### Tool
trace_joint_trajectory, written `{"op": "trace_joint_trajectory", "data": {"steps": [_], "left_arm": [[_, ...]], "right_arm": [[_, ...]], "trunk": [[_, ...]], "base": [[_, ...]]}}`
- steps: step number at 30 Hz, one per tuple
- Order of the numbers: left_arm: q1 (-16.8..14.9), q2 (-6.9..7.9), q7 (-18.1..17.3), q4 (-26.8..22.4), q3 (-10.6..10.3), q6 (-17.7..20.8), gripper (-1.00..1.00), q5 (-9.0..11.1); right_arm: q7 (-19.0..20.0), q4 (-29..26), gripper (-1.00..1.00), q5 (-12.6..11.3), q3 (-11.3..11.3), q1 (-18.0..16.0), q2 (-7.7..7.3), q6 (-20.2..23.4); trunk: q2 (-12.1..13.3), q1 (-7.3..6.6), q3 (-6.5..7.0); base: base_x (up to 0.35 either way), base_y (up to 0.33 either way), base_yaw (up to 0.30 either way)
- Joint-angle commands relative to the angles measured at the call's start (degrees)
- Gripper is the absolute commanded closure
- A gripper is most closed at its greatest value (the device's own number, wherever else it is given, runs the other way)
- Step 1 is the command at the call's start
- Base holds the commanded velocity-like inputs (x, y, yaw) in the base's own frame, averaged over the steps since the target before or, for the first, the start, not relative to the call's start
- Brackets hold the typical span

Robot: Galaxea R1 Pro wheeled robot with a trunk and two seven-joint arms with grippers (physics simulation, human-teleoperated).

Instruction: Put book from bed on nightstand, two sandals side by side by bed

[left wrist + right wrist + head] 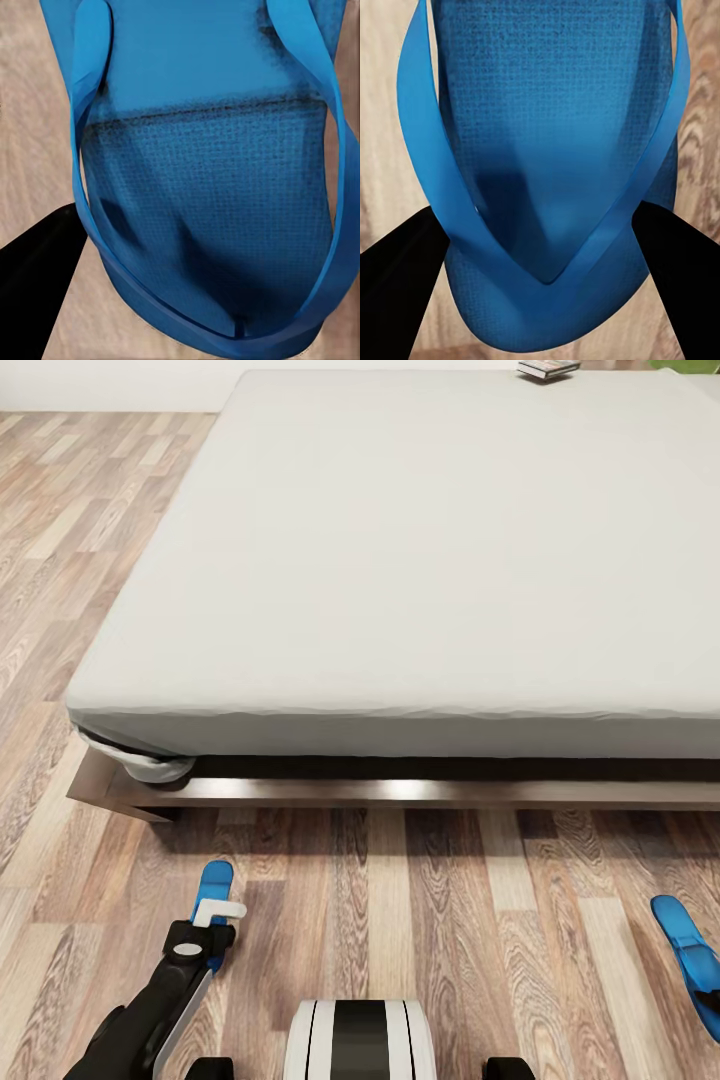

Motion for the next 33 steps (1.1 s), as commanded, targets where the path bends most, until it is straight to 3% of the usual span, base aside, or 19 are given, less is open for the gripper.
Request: {"op": "trace_joint_trajectory", "data": {"steps": [1, 12, 22, 30, 33], "left_arm": [[-0.02, 0.08, 0.45, -0.07, -0.28, 0.08, 1.00, 0.17], [-0.02, 0.08, 0.37, 0.11, -0.38, -0.18, 1.00, 0.25], [-0.02, 0.08, 0.37, 0.12, -0.38, -0.14, 1.00, 0.25], [-0.02, 0.08, 0.37, 0.12, -0.39, -0.16, 1.00, 0.25], [-0.02, 0.08, 0.37, 0.12, -0.41, -0.15, 1.00, 0.26]], "right_arm": [[0.08, -0.06, 1.00, -0.61, 0.23, -0.02, -0.06, 0.40], [0.09, -0.06, 1.00, -0.61, 0.23, -0.02, -0.06, 0.40], [0.09, -0.06, 1.00, -0.61, 0.23, -0.02, -0.06, 0.40], [0.06, -0.06, 1.00, -0.61, 0.23, -0.02, -0.06, 0.40], [0.08, -0.06, 1.00, -0.61, 0.23, -0.02, -0.06, 0.40]], "trunk": [[-0.02, -0.01, -0.03], [-0.02, -0.01, -0.03], [-0.15, 0.25, -2.25], [-0.15, 0.25, -2.25], [-0.19, 0.33, -2.91]], "base": [[0.000, 0.000, 0.000], [0.000, 0.000, 0.000], [0.000, 0.000, 0.000], [0.000, 0.000, 0.000], [0.000, 0.000, 0.000]]}}
